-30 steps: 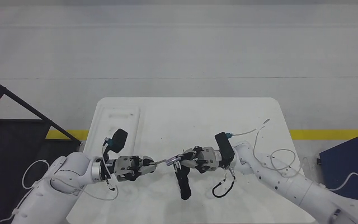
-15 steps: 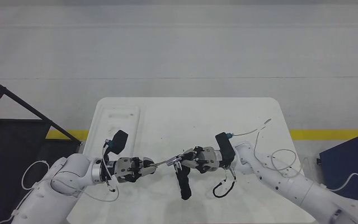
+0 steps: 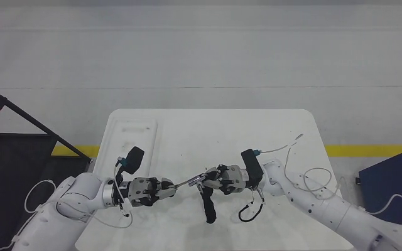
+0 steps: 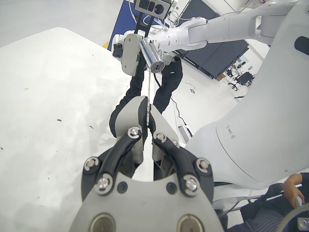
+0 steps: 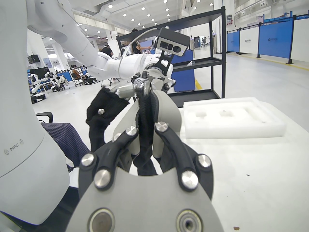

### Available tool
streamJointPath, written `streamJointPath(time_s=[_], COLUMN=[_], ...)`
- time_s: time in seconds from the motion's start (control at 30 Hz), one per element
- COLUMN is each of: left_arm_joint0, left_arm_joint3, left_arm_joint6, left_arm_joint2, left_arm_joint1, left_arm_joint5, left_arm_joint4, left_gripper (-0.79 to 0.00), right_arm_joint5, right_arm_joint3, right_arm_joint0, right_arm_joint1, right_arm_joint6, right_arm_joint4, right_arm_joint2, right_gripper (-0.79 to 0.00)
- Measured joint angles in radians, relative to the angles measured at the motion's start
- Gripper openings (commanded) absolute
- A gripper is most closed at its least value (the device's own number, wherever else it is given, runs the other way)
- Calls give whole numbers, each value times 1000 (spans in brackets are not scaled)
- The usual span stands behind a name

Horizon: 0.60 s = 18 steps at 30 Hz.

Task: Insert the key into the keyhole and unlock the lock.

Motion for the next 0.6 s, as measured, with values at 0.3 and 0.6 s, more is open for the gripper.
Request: streamJointPath(time_s=[0.3,0.6], left_arm_joint0=[2,3], left_arm_joint3=[7,-2], left_arm_joint6=[20,40], left_arm_joint2=[0,6], left_arm_joint1=[5,11], left_arm_joint5=[0,0], left_arm_joint4=[20,40], left_gripper=[-785,-785], right_arm_joint5=[0,0], right_arm_joint3=[3,3], right_arm_joint0=[1,4], right_arm_joint1=[0,1], right_arm_joint6=[0,0], right_arm_joint4=[-2,-5], right_arm_joint2=[0,-5], right_gripper=[-785,-785])
